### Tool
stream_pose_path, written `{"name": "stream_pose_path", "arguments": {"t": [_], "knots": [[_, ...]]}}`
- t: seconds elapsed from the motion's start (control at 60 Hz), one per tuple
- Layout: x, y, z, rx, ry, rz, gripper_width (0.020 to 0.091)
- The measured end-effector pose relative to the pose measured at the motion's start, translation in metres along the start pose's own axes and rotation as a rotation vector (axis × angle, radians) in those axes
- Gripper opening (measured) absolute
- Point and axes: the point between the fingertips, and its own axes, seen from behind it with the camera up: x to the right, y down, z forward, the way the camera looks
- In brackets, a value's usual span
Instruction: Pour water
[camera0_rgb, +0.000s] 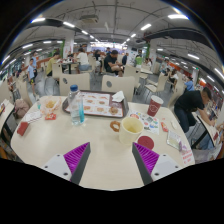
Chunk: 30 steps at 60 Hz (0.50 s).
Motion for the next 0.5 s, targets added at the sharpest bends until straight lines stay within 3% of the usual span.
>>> {"name": "stream_pose_path", "arguments": {"t": [0.25, 0.5], "knots": [[-0.069, 0.025, 0.012, -0.029, -0.03, 0.033, 0.0853], [-0.159, -0.026, 0.066, 0.11, -0.093, 0.077, 0.0855]]}}
